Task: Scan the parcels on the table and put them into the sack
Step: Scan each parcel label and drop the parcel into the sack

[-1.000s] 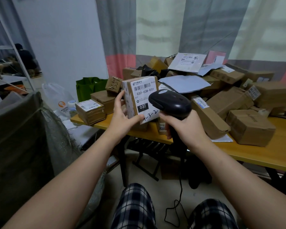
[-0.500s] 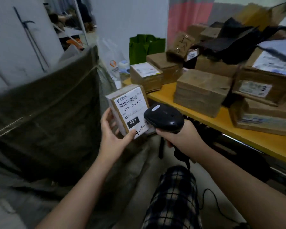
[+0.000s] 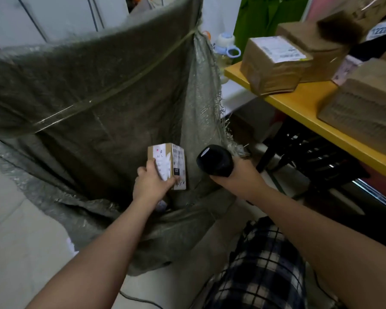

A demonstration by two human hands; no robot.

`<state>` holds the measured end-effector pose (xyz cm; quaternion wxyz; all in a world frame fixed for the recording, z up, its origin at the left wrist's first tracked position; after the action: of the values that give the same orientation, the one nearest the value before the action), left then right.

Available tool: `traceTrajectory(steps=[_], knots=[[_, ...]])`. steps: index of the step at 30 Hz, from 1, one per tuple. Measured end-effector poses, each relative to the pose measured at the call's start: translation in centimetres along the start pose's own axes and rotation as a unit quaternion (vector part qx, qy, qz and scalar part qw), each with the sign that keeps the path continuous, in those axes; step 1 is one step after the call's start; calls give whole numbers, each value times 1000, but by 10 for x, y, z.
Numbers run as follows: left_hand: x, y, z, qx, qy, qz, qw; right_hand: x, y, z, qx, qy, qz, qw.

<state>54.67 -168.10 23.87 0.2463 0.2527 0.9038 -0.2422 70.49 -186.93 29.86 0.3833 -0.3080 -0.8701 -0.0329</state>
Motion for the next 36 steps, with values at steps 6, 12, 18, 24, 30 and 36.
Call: traceTrajectory(steps=[6,12,18,24,30,36], knots=[[-3,46,43,72,-61,-39,995,-32,11,6,-100,97,3,990],[-44,53,88,188,-137,106,967,-67,33,8,-94,297,48,949],[-34,72,72,96,126,73,985,-64,42,12,-106,226,53,967],[-51,71,66,58,206,93,972,-78,25,-5,-125,170,37,977],[-99,16,40,-32,202,210,956,-88,4,-36,-181,120,84,973],[-173,-51,7,-84,152,320,931,-76,-57,-81,-257,138,69,954]])
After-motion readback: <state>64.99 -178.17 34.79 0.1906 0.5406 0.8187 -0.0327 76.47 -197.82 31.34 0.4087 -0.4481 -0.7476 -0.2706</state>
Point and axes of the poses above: each hand's wrist, its own y-axis towards the middle knuckle, its own z-axis out of the palm, x = y × z, the point moved 7 cm from there along y, towards the middle knuckle, and after that the axes turned 8 degrees about x, right-handed, at the moved point
